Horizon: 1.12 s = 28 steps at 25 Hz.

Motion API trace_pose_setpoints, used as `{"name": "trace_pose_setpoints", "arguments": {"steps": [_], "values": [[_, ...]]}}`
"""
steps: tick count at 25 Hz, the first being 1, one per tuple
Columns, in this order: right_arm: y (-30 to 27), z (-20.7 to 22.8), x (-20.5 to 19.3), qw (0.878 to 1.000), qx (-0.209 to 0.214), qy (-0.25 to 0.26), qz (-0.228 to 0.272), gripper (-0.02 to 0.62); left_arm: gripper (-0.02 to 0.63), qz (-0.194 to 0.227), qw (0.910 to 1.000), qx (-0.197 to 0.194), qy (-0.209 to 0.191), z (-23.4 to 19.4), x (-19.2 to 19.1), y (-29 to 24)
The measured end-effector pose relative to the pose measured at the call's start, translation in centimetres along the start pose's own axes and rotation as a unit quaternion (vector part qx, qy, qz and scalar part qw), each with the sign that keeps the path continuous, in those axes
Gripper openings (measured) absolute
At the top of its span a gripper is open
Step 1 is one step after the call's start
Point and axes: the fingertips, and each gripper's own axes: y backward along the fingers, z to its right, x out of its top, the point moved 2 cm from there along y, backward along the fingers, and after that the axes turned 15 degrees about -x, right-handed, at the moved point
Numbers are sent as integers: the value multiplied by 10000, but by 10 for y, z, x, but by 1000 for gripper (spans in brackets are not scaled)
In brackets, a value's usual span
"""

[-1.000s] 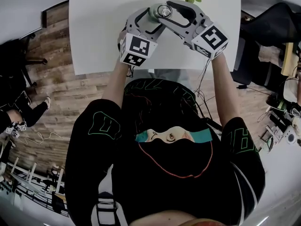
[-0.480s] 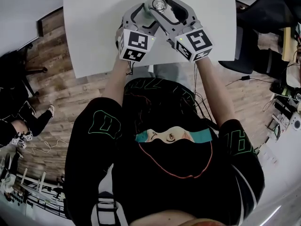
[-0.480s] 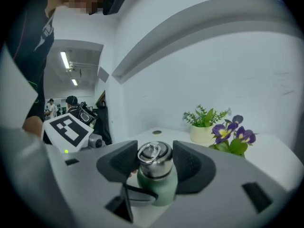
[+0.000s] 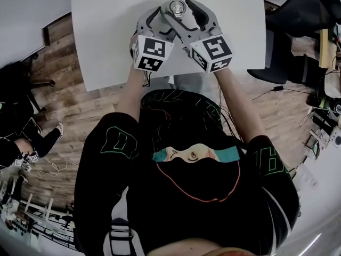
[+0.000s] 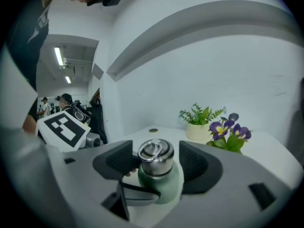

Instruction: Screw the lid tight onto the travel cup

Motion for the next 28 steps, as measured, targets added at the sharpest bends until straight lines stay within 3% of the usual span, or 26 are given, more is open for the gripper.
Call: {"name": "trace_pose_setpoints", "arguments": {"steps": [1, 13, 21, 28], "values": [[0, 1, 0, 9999, 76, -77, -14, 315, 321, -9, 10000, -6, 2, 0, 0, 0], [-2, 18, 20, 9878, 1537, 209, 106, 303, 321, -3, 10000, -78, -25, -2, -5, 2], [-2, -1, 17, 9470, 3062, 970, -45, 295, 321, 75, 9999, -117, 0, -2, -6, 5], [-7, -3, 15, 9156, 3856, 1112, -245, 289, 321, 160, 9997, -176, 31, 0, -2, 1]]}}
